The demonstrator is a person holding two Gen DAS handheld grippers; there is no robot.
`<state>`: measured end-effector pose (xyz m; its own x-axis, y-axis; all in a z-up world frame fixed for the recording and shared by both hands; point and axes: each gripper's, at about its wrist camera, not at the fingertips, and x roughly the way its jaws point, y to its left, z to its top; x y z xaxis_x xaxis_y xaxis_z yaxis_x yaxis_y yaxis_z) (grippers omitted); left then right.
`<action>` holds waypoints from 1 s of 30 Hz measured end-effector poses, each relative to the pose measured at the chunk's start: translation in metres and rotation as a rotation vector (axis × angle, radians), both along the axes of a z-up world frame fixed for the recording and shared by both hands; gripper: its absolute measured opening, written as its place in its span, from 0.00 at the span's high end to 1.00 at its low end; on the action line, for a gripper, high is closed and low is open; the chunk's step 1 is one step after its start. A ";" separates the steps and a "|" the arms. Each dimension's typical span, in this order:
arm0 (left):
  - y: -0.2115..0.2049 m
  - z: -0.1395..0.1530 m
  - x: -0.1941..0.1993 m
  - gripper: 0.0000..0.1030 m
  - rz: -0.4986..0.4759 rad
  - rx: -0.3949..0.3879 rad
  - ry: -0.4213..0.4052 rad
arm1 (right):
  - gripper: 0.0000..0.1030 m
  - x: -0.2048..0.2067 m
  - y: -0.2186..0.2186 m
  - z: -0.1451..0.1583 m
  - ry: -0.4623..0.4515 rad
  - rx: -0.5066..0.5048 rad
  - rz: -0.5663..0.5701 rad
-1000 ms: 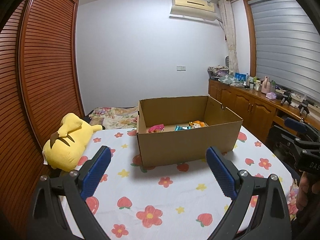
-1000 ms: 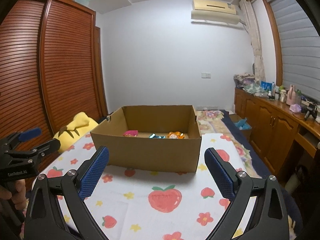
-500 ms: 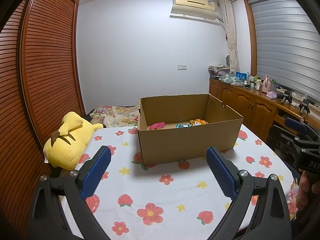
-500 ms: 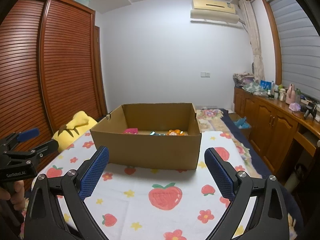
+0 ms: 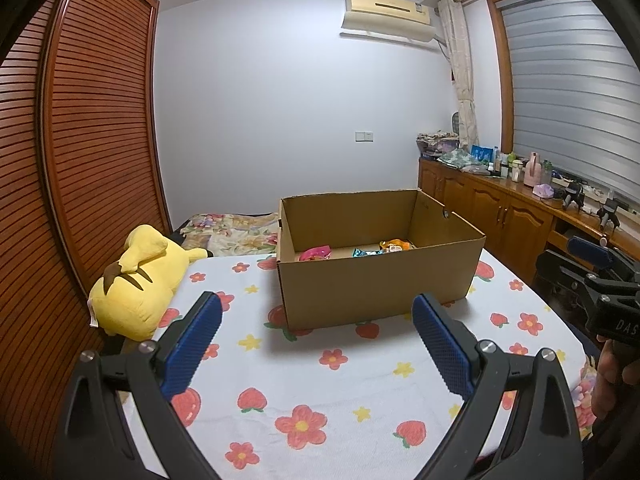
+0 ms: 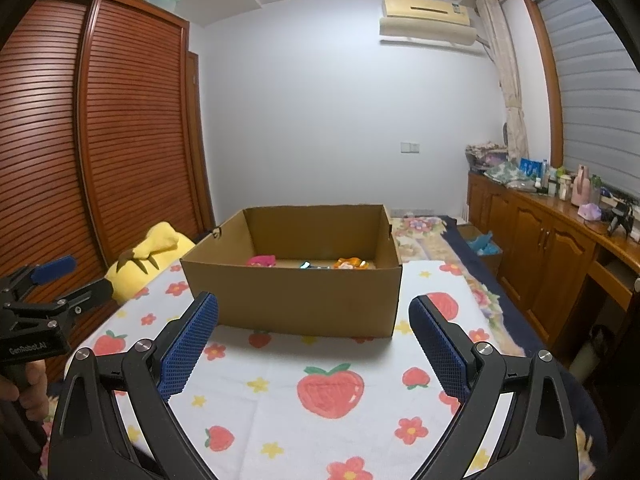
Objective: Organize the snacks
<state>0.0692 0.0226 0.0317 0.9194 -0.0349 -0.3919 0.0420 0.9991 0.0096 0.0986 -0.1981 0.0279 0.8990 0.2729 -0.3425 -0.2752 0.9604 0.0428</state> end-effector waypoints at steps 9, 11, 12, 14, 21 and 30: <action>-0.001 0.001 -0.001 0.06 0.000 0.002 0.000 | 0.05 0.001 0.001 0.001 0.002 -0.001 -0.002; 0.000 0.001 -0.001 0.06 -0.001 0.001 -0.001 | 0.05 0.000 0.001 0.001 0.002 -0.002 -0.002; 0.000 0.001 -0.001 0.06 -0.001 0.001 -0.002 | 0.05 0.000 0.001 0.001 0.002 -0.002 -0.001; 0.000 0.002 -0.002 0.06 -0.003 0.001 0.001 | 0.05 0.000 0.001 0.001 0.001 -0.002 -0.001; -0.001 0.004 -0.005 0.06 -0.009 0.005 -0.004 | 0.05 0.000 0.001 0.002 0.000 -0.001 -0.002; -0.002 0.005 -0.006 0.06 -0.006 0.007 -0.005 | 0.05 0.000 0.002 0.003 -0.001 0.002 -0.002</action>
